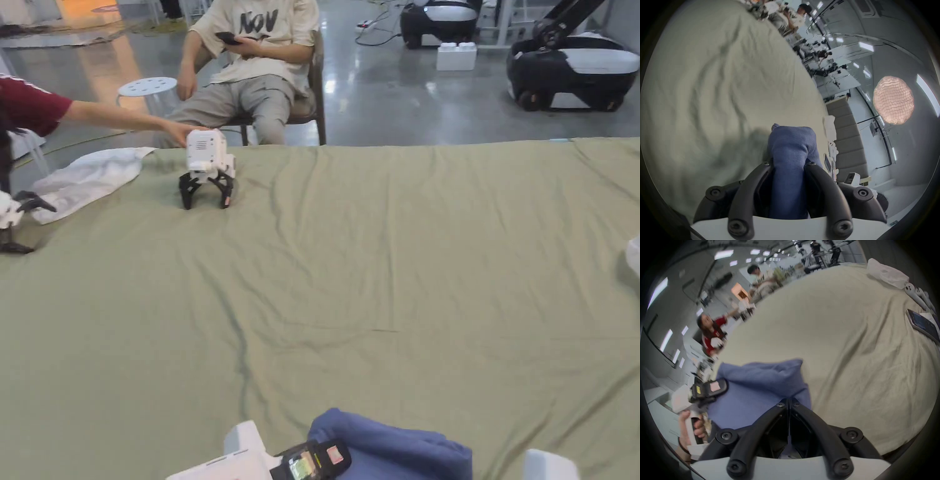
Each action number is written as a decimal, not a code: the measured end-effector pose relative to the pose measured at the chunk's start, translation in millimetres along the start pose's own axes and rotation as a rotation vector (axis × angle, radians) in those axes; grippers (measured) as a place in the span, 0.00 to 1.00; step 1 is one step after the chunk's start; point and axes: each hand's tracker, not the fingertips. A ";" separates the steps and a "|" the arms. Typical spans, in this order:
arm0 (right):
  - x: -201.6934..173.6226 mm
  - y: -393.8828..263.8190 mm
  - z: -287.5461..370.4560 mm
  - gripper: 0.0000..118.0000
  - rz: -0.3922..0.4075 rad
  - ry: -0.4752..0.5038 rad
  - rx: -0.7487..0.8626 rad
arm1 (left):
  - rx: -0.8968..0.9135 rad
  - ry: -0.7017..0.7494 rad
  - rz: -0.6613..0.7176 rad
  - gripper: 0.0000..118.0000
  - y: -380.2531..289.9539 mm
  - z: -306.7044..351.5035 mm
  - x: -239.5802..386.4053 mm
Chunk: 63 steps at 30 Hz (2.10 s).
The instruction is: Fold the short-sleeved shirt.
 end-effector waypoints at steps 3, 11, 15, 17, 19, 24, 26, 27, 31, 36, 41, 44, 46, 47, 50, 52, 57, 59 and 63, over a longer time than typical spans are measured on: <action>-13.8 13.0 25.9 0.00 0.129 0.020 0.054 | 0.110 0.022 0.008 0.20 41.8 62.8 -13.5; -2.1 17.1 35.0 0.00 0.116 -0.028 0.042 | 0.274 0.427 0.000 0.20 164.8 195.0 -109.0; 6.2 7.7 33.9 0.00 0.086 -0.041 0.016 | 0.274 0.445 0.052 0.21 176.2 189.7 -132.0; 8.2 4.8 37.1 0.00 0.087 -0.044 0.007 | 0.286 0.492 0.056 0.34 173.6 179.1 -134.4; 10.3 4.3 42.3 0.00 0.086 -0.049 0.008 | 0.291 0.540 0.057 0.62 174.5 175.9 -136.0; 17.4 10.8 58.4 0.00 0.094 -0.068 0.042 | 0.323 0.679 -0.082 0.70 173.4 187.0 -106.2; 17.4 16.8 66.3 0.00 0.106 -0.090 0.055 | 0.334 0.736 -0.178 0.70 173.1 195.1 -81.8; 15.3 20.9 72.9 0.00 0.128 -0.116 0.068 | 0.337 0.733 -0.218 0.70 173.0 200.1 -68.4; 4.5 33.5 102.6 0.00 0.210 -0.172 0.173 | 0.362 0.656 -0.391 0.69 151.7 214.8 1.2; -18.4 41.9 136.6 0.00 0.318 -0.205 0.314 | 0.502 0.590 -0.721 0.69 97.1 212.5 93.5; -46.6 55.4 163.0 0.00 0.397 -0.227 0.456 | 0.640 0.504 -0.900 0.66 40.8 192.5 168.3; -62.0 63.9 176.8 0.00 0.410 -0.219 0.556 | 0.722 0.479 -0.919 0.62 21.1 179.5 188.3; -71.4 67.4 188.5 0.00 0.437 -0.213 0.619 | 0.756 0.486 -0.927 0.49 6.9 176.1 201.7; -75.1 67.5 193.4 0.00 0.449 -0.220 0.647 | 0.788 0.503 -0.929 0.41 0.6 175.7 206.1; -81.1 62.6 204.5 0.00 0.500 -0.238 0.717 | 0.820 0.506 -0.956 0.16 -9.2 178.7 209.4; -83.7 58.3 206.7 0.00 0.514 -0.249 0.727 | 0.834 0.494 -0.958 0.14 -13.3 183.1 210.3; -86.8 47.7 200.7 0.00 0.530 -0.304 0.734 | 0.849 0.477 -0.983 0.00 -24.9 188.4 216.4; -85.2 44.4 199.2 0.00 0.520 -0.297 0.741 | 0.874 0.467 -0.980 0.00 -29.3 188.8 216.7; -86.4 42.5 201.6 0.00 0.516 -0.293 0.762 | 0.904 0.476 -1.028 0.00 -35.4 186.4 220.1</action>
